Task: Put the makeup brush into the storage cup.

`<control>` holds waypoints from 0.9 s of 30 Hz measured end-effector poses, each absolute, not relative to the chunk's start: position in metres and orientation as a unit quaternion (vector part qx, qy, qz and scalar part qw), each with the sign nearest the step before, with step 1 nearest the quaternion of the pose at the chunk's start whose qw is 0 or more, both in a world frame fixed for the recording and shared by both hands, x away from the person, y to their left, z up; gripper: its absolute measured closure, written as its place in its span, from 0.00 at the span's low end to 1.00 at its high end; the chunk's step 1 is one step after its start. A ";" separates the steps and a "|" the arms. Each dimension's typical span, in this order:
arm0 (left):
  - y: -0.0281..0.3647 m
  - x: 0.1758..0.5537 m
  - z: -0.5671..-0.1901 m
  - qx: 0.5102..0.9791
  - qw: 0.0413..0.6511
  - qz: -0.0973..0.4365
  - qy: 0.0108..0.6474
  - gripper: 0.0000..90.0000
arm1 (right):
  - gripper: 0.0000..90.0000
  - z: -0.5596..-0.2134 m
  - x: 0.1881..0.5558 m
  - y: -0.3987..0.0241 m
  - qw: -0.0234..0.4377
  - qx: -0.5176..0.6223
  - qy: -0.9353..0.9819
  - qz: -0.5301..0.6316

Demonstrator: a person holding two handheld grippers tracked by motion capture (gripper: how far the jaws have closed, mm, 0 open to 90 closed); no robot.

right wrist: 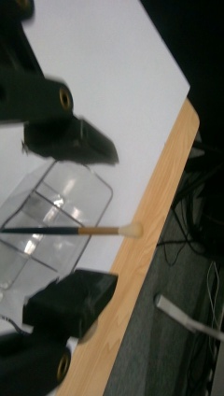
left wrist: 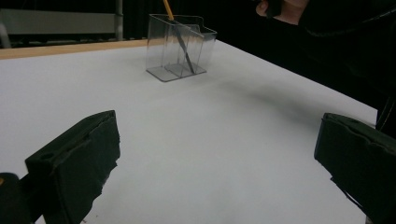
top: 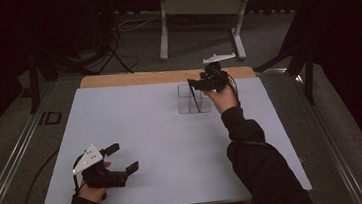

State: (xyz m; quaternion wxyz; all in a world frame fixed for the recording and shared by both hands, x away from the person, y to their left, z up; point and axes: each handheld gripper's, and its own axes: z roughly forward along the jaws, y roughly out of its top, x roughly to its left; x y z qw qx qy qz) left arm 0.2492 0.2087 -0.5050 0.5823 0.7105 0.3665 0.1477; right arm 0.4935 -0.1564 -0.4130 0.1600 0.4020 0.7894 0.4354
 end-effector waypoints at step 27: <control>0.207 0.250 -0.505 0.712 0.580 0.149 0.366 0.00 | 0.15 -0.413 0.440 -0.175 0.142 0.349 0.789 0.485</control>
